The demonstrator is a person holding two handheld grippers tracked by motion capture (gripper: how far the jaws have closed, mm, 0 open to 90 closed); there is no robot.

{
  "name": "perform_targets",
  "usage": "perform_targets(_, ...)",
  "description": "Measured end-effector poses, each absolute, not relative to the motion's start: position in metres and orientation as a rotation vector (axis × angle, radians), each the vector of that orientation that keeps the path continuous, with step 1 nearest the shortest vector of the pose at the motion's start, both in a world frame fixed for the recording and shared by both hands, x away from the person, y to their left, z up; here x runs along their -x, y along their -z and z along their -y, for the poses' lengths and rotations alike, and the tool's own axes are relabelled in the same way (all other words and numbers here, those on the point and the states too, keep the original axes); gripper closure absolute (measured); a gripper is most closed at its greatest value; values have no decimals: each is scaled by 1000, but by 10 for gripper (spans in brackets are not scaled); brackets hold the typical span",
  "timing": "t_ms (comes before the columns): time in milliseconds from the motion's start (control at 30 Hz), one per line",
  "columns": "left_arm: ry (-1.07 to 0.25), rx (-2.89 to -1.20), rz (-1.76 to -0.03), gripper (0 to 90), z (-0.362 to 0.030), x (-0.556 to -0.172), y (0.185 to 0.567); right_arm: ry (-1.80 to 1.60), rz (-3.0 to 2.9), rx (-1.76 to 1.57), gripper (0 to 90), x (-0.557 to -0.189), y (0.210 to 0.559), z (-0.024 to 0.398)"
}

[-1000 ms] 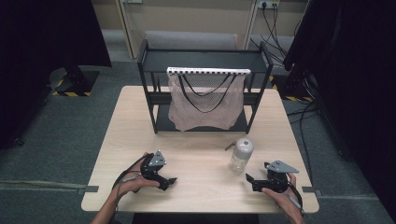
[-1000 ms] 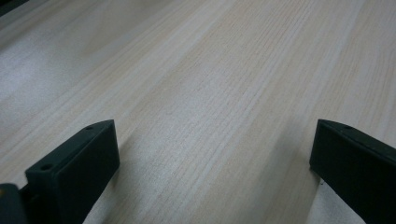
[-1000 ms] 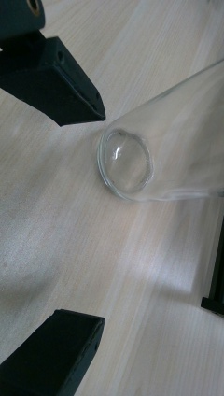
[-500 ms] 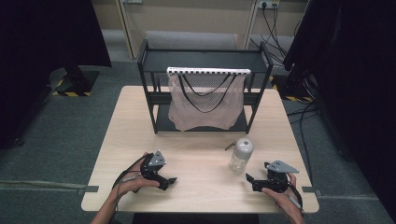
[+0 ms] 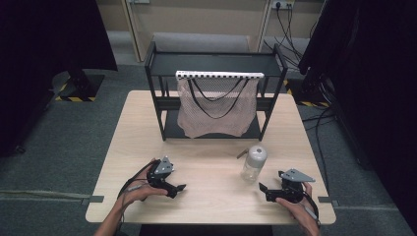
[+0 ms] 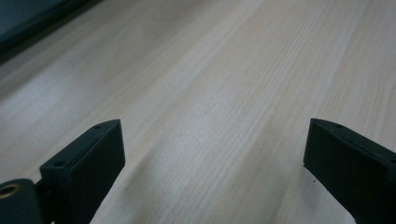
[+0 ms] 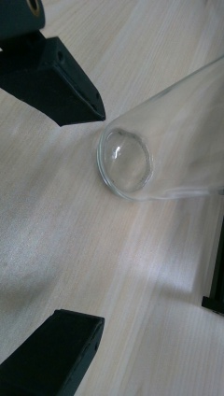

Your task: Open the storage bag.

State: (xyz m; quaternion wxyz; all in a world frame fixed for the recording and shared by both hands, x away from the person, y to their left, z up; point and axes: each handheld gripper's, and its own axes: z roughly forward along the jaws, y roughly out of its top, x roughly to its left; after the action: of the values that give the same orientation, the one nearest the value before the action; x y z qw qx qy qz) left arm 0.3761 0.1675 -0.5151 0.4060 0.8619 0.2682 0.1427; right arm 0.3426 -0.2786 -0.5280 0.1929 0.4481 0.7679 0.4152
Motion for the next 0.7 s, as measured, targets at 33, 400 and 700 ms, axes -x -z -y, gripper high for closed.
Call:
perform_targets(33,-360,-2174,-677,41,-167,-376,515,-1165,-2155,-1257,36,-343,528,279)
perform_targets(400,-403,-2124,-642,38,-154,-382,490,-1164,-2156,-1259,36,-343,528,278)
perform_targets(700,-448,-2120,-606,53,-148,-385,474,-1160,-2156,-1261,37,-343,528,278)
